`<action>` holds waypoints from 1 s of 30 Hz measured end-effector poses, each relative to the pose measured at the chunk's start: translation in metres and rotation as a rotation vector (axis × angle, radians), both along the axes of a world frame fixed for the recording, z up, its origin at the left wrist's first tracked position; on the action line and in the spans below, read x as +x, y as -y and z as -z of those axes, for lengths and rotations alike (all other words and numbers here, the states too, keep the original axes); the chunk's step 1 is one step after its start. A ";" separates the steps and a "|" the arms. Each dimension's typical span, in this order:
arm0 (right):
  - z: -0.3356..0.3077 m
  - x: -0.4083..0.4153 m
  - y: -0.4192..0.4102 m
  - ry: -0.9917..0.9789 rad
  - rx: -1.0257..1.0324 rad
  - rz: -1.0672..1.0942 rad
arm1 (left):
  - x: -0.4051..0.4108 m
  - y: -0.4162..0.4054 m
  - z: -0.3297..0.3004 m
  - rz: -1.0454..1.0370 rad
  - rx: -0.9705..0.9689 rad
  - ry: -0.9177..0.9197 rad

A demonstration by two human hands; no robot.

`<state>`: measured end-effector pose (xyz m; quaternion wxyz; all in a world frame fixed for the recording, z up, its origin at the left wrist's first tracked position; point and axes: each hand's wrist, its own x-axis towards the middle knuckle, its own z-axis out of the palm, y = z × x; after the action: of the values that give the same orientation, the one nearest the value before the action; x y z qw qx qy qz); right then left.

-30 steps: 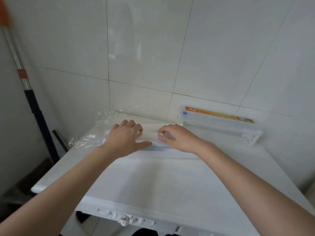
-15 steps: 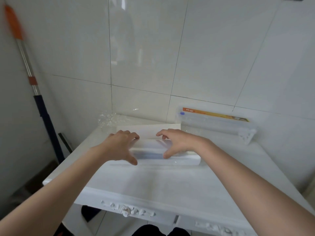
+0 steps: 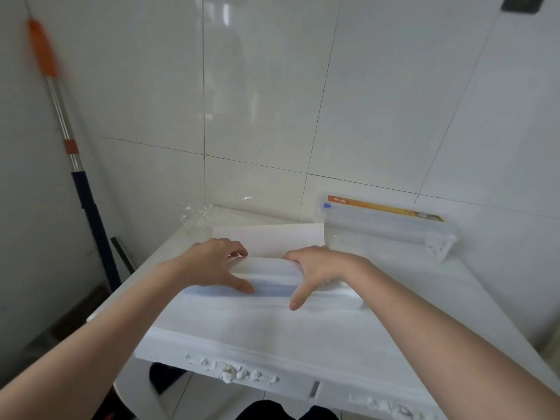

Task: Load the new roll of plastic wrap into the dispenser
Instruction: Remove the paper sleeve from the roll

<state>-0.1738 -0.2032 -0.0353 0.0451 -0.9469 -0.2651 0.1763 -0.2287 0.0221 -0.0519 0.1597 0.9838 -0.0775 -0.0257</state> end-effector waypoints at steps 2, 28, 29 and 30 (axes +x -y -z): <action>0.005 -0.004 0.004 0.013 0.086 0.019 | -0.003 0.001 -0.003 -0.013 -0.001 0.008; -0.048 -0.025 0.123 0.397 0.067 0.384 | 0.021 0.097 0.036 -0.075 0.048 -0.151; -0.048 -0.025 0.126 0.405 0.064 0.399 | 0.023 0.101 0.040 -0.032 0.090 -0.157; -0.047 -0.025 0.129 0.413 0.065 0.411 | 0.026 0.104 0.044 -0.003 0.125 -0.162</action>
<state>-0.1987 -0.3319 0.0113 0.0552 -0.9947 -0.0768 -0.0414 -0.2030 -0.0820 -0.0959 0.1036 0.9866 -0.0612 -0.1099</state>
